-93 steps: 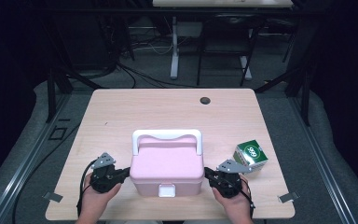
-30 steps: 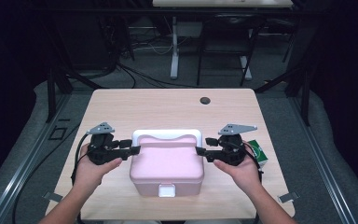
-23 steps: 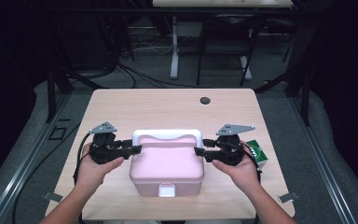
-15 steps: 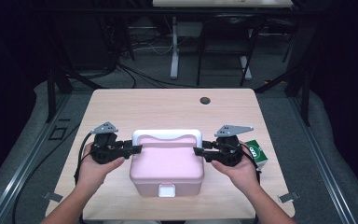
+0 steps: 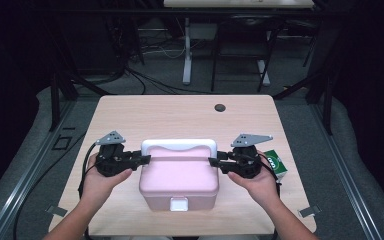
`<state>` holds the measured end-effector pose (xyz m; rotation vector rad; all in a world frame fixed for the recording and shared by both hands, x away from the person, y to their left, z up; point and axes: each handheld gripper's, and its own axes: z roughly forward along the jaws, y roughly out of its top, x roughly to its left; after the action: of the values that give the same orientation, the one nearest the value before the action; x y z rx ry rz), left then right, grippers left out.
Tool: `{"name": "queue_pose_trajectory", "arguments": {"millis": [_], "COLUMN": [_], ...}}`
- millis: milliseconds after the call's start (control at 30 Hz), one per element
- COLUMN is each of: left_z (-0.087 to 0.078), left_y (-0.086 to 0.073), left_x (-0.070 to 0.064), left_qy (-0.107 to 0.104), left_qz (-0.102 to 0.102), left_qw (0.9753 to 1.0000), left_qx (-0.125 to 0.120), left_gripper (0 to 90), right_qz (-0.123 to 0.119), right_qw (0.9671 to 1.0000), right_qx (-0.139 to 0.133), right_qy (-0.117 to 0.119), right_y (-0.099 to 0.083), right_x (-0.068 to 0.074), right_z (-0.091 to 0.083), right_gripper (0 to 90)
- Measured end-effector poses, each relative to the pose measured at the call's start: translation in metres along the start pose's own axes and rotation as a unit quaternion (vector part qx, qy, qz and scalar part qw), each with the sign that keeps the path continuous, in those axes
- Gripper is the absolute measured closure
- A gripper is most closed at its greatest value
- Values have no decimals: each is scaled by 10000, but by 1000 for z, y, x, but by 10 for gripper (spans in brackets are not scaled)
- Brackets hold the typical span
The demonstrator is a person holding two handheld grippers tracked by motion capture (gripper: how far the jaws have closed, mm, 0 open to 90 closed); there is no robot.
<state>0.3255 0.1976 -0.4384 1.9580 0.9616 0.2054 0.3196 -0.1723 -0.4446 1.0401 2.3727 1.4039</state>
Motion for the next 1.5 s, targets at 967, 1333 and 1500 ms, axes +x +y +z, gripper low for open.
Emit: {"name": "queue_pose_trajectory", "arguments": {"millis": [967,1333,1500], "left_z": [-4,-3,-4], "left_y": [-12,-13,-12], "left_x": [-10,-10,-11], "left_qy": [43,119,150], "left_qz": [319,415,432], "left_qw": [9994,9990,9989], "left_qx": [-127,-146,-129], "left_gripper": [699,736,737], "right_qz": [-383,-355,-395], "right_qw": [9989,9990,9989], "right_qx": [-244,-248,-247], "right_qy": [-94,-51,-89], "right_y": [-11,-11,-11], "right_x": [10,8,9], "right_z": [-8,-5,-6], "right_gripper": [742,740,742]}}
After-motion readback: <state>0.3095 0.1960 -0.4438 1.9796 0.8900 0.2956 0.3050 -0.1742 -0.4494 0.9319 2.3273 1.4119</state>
